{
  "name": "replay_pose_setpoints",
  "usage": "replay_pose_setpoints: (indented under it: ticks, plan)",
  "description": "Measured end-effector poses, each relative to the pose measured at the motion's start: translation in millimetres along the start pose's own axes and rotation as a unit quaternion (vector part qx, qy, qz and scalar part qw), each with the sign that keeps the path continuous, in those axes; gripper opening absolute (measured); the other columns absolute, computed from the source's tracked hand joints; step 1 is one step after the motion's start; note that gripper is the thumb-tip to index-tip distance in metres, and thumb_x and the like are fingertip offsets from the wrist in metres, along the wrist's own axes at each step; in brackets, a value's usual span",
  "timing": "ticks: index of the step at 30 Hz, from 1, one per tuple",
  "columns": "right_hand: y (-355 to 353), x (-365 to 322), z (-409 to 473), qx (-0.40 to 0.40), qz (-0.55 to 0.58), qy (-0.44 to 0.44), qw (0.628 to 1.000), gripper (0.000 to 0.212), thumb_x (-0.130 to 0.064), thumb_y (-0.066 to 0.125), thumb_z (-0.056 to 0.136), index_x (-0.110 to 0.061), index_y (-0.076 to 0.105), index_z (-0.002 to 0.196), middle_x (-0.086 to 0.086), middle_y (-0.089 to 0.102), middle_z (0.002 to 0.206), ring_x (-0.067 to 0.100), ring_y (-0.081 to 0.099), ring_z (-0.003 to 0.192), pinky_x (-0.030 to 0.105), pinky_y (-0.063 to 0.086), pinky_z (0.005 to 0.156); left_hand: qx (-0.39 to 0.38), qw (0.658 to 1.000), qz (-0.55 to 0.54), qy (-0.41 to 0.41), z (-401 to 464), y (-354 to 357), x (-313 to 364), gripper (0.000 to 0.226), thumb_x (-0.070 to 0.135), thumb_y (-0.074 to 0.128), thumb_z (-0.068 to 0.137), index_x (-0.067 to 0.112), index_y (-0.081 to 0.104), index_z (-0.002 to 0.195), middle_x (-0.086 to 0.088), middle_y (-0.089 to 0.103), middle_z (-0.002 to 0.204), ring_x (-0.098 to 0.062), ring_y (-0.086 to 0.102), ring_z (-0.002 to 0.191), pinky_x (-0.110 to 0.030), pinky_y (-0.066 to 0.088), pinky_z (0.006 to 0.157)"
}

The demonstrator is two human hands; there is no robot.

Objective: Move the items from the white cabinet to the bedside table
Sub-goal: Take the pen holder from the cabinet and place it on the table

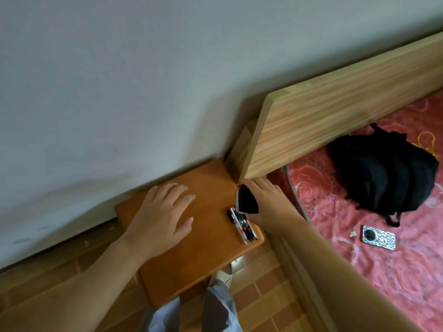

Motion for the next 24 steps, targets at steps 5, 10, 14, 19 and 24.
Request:
replay_pose_setpoints:
  ticks: [5, 10, 14, 19, 24]
  plan:
    - [43.2, 20.7, 36.9, -0.024, -0.022, -0.025, 0.999, 0.091, -0.034, 0.078, 0.082, -0.030, 0.027, 0.157, -0.003, 0.041, 0.152, 0.022, 0.038, 0.141, 0.044, 0.039, 0.115, -0.003, 1.000, -0.016, -0.002, 20.2, 40.9, -16.1, 0.055, 0.055, 0.037, 0.102, 0.029, 0.045, 0.149, 0.003, 0.041, 0.155, -0.020, 0.030, 0.148, -0.050, 0.031, 0.121]
    - [69.2, 28.9, 63.5, -0.032, -0.017, -0.048, 0.998, 0.087, -0.023, 0.077, 0.078, -0.028, 0.034, 0.154, -0.002, 0.043, 0.151, 0.023, 0.040, 0.139, 0.044, 0.040, 0.114, -0.006, 0.999, -0.038, -0.012, 26.7, 76.2, -32.3, 0.055, 0.055, 0.034, 0.103, 0.029, 0.045, 0.149, 0.003, 0.041, 0.156, -0.020, 0.028, 0.150, -0.052, 0.028, 0.122]
    - [85.9, 28.7, 77.8, -0.039, -0.012, -0.063, 0.997, 0.087, -0.019, 0.079, 0.076, -0.024, 0.038, 0.153, 0.001, 0.045, 0.148, 0.026, 0.043, 0.137, 0.046, 0.041, 0.113, -0.008, 0.999, -0.049, -0.019, 24.6, 94.6, -40.1, 0.054, 0.053, 0.036, 0.103, 0.026, 0.048, 0.148, 0.001, 0.042, 0.155, -0.022, 0.029, 0.149, -0.054, 0.027, 0.121]
    - [99.6, 31.8, 90.0, -0.041, -0.004, -0.066, 0.997, 0.086, -0.017, 0.079, 0.077, -0.023, 0.039, 0.153, 0.003, 0.044, 0.149, 0.028, 0.042, 0.138, 0.049, 0.042, 0.112, -0.009, 0.998, -0.060, -0.031, 17.8, 111.2, -47.6, 0.053, 0.052, 0.035, 0.103, 0.026, 0.048, 0.147, 0.001, 0.042, 0.154, -0.022, 0.030, 0.149, -0.054, 0.027, 0.121]
    - [110.6, 33.0, 97.7, -0.045, -0.005, -0.071, 0.996, 0.086, -0.018, 0.080, 0.076, -0.024, 0.039, 0.152, 0.002, 0.044, 0.148, 0.027, 0.042, 0.138, 0.047, 0.040, 0.114, -0.011, 0.997, -0.070, -0.041, 14.3, 123.8, -50.9, 0.053, 0.052, 0.036, 0.103, 0.026, 0.047, 0.148, 0.001, 0.043, 0.154, -0.023, 0.031, 0.149, -0.056, 0.028, 0.120]
Point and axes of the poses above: each hand's wrist, its own z-axis towards the middle knuckle, its own y-axis out of the palm, x = y × z, the point moved 5 cm from there along z, towards the middle knuckle
